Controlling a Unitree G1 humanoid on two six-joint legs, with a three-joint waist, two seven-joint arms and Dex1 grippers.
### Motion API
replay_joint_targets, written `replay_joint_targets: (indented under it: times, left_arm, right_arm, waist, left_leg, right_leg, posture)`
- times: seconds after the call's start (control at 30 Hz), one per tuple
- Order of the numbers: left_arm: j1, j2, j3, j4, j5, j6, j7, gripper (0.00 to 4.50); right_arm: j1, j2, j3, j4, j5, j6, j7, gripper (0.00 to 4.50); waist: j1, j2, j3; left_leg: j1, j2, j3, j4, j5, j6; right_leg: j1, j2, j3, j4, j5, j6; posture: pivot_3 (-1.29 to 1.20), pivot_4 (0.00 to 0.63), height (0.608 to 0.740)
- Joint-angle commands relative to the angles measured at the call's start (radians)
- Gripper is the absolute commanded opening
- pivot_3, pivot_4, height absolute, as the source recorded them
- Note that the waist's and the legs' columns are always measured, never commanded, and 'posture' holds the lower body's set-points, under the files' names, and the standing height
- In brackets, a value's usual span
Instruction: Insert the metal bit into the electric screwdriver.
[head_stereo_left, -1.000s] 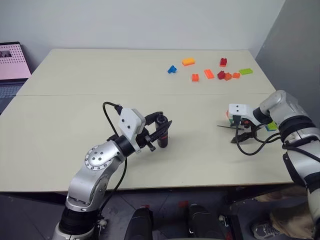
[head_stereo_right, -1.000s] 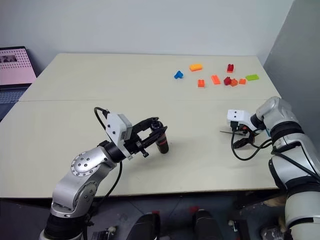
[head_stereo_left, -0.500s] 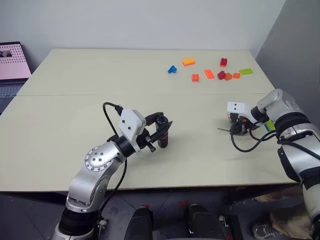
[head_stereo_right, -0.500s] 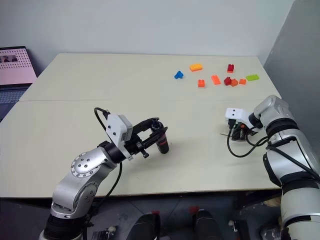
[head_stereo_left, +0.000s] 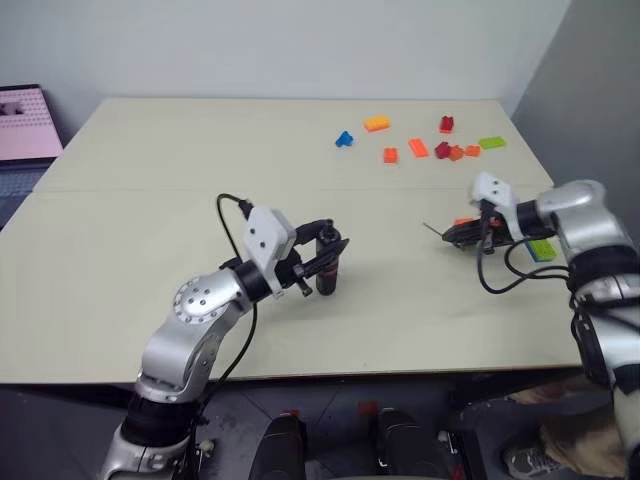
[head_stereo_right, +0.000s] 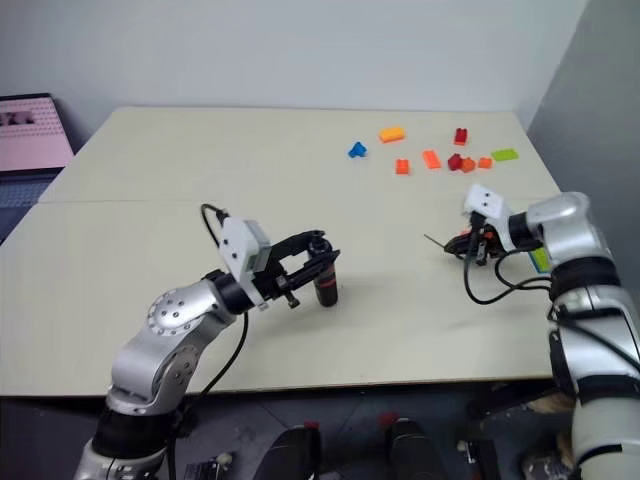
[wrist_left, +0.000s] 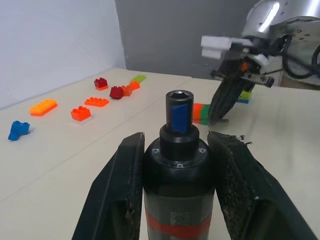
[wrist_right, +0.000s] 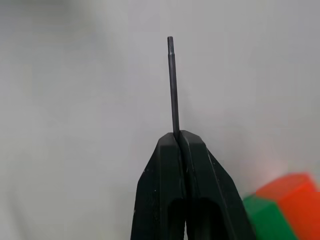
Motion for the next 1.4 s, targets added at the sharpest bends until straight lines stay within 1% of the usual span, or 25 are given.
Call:
replay_joint_targets:
  times: [0.03,0.13,0.2,0.3,0.4,0.53,0.7,0.83,1.1,1.3,1.4]
  left_arm:
    - [-0.074,-0.021,0.017,0.002,-0.070,0.055,-0.016,1.62]
    - [-0.131,-0.029,0.024,0.035,-0.108,0.085,-0.044,1.62]
    - [-0.158,-0.031,0.017,0.072,-0.106,0.080,-0.065,1.62]
    - [-0.200,-0.044,-0.011,0.151,-0.067,0.029,-0.095,1.62]
    - [-0.213,-0.057,-0.036,0.194,-0.028,-0.019,-0.113,1.62]
    - [-0.200,-0.089,-0.058,0.230,0.015,-0.070,-0.101,1.62]
    - [-0.177,-0.134,-0.063,0.237,0.055,-0.112,-0.058,1.62]
    - [-0.147,-0.158,-0.062,0.216,0.069,-0.117,-0.024,1.62]
    - [-0.192,-0.230,-0.023,0.189,0.115,-0.148,0.121,1.62]
    - [-0.195,-0.275,-0.024,0.215,0.194,-0.198,0.230,1.62]
    - [-0.184,-0.295,-0.043,0.235,0.237,-0.216,0.267,1.62]
  right_arm:
    - [0.121,-0.008,-0.144,-0.389,0.181,0.194,-0.066,0.00]
    - [0.231,0.017,-0.230,-0.639,0.291,0.352,-0.176,0.00]
    - [0.277,0.043,-0.275,-0.759,0.363,0.442,-0.247,0.00]
    - [0.313,0.113,-0.322,-0.898,0.455,0.525,-0.371,0.00]
    - [0.322,0.163,-0.348,-0.970,0.519,0.573,-0.466,0.00]
    - [0.319,0.204,-0.354,-1.015,0.582,0.599,-0.558,0.00]
    - [0.308,0.233,-0.338,-1.035,0.615,0.595,-0.641,0.00]
    - [0.287,0.270,-0.310,-1.043,0.607,0.557,-0.709,0.00]
    - [0.248,0.384,-0.231,-1.093,0.572,0.477,-0.866,0.00]
    - [0.209,0.447,-0.163,-1.048,0.516,0.388,-0.918,0.00]
    - [0.188,0.483,-0.140,-1.012,0.492,0.348,-0.939,0.00]
  waist:
    - [0.003,0.000,0.000]
    - [0.002,0.000,0.000]
    - [0.000,0.000,0.000]
    - [-0.003,0.000,0.000]
    - [-0.003,0.000,0.000]
    - [0.001,0.000,0.000]
    - [0.001,0.000,0.000]
    - [-0.001,0.000,0.000]
    - [-0.001,0.000,0.000]
    - [0.001,0.000,0.000]
    - [0.001,0.000,0.000]
  left_leg:
    - [-0.001,0.000,0.000,0.000,0.000,0.000]
    - [-0.003,0.000,-0.001,0.000,0.000,0.000]
    - [-0.003,0.000,-0.001,0.000,0.000,0.000]
    - [-0.003,0.001,-0.001,0.000,0.000,0.000]
    - [-0.002,0.001,-0.001,0.000,0.000,0.000]
    - [-0.003,0.001,-0.001,0.000,0.000,0.000]
    - [-0.004,0.001,-0.001,0.000,0.000,0.000]
    - [-0.003,0.001,-0.001,0.000,0.000,0.000]
    - [-0.003,0.001,-0.001,0.000,0.000,0.000]
    - [-0.008,0.001,-0.001,0.000,0.000,0.000]
    - [-0.008,0.001,-0.001,0.000,0.000,0.000]
  right_leg:
    - [0.000,0.000,0.000,0.000,0.000,0.000]
    - [-0.002,0.000,-0.001,-0.001,0.000,0.000]
    - [-0.002,0.000,-0.001,-0.001,0.000,0.000]
    - [-0.002,0.001,-0.001,-0.001,0.000,0.000]
    - [-0.002,0.002,-0.001,0.000,0.000,0.000]
    - [-0.002,0.002,0.000,-0.002,0.000,0.000]
    - [-0.002,0.001,-0.001,-0.002,0.000,0.000]
    - [-0.002,0.001,0.000,-0.002,0.000,0.000]
    - [-0.002,0.002,0.000,-0.002,0.000,0.000]
    - [-0.006,0.002,-0.001,-0.002,0.000,0.001]
    - [-0.006,0.002,-0.001,-0.002,0.000,0.000]
  posture:
    - [0.00,0.150,0.740]
    - [0.00,0.150,0.740]
    - [0.00,0.150,0.740]
    - [0.00,0.150,0.740]
    - [0.00,0.150,0.740]
    - [0.00,0.150,0.740]
    - [0.00,0.150,0.740]
    - [0.00,0.150,0.740]
    - [0.00,0.150,0.740]
    - [0.00,0.150,0.740]
    - [0.00,0.150,0.740]
